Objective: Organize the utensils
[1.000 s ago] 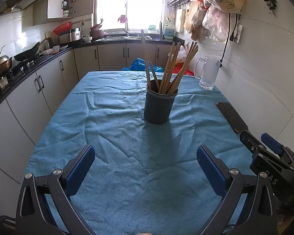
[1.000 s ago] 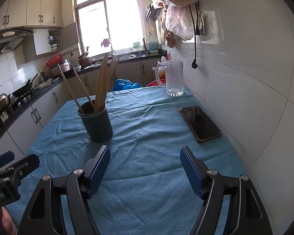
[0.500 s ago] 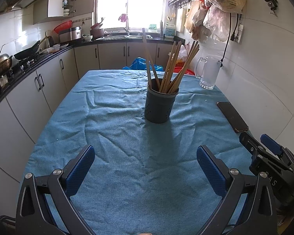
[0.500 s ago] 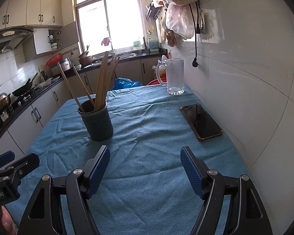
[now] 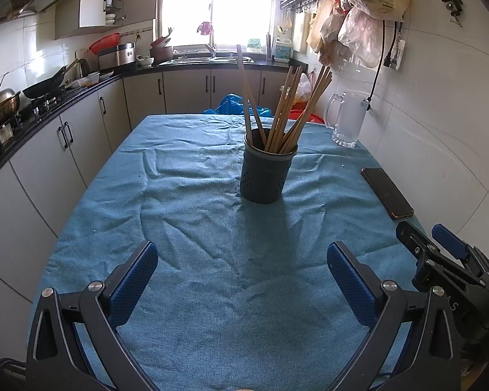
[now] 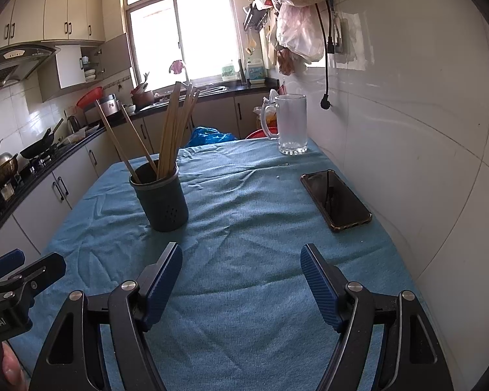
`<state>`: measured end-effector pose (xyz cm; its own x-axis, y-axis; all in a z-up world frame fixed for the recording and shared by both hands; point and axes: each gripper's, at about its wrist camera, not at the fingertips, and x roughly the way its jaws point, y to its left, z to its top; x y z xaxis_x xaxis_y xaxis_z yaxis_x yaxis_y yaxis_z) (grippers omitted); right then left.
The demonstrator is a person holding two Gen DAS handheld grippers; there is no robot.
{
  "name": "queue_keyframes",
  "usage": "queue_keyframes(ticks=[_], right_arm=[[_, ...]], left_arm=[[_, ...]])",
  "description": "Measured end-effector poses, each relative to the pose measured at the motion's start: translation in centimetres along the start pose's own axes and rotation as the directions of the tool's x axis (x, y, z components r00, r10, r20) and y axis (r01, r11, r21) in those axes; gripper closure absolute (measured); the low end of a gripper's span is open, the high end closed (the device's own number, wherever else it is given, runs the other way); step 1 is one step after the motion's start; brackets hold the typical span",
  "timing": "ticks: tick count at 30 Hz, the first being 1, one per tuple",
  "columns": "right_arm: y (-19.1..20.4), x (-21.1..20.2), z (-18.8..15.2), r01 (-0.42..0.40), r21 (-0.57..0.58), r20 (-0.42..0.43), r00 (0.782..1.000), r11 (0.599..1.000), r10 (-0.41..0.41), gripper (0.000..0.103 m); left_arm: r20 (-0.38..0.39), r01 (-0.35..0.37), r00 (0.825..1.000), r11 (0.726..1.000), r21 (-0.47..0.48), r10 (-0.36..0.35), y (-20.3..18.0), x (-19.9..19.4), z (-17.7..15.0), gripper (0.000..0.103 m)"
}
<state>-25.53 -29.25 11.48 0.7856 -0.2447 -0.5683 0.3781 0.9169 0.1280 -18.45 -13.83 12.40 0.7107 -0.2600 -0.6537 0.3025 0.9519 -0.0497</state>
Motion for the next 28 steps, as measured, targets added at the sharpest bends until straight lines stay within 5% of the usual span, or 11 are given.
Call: queue_keyframes(ticks=[28], right_arm=[[0.5,1.2,-0.2,-0.006,-0.032,-0.054,0.999,0.999,0.004,0.021]], left_arm=[[-0.011,0.007,1.0,1.0,-0.015,-0.007,0.2,0.4,-0.4,0.0]])
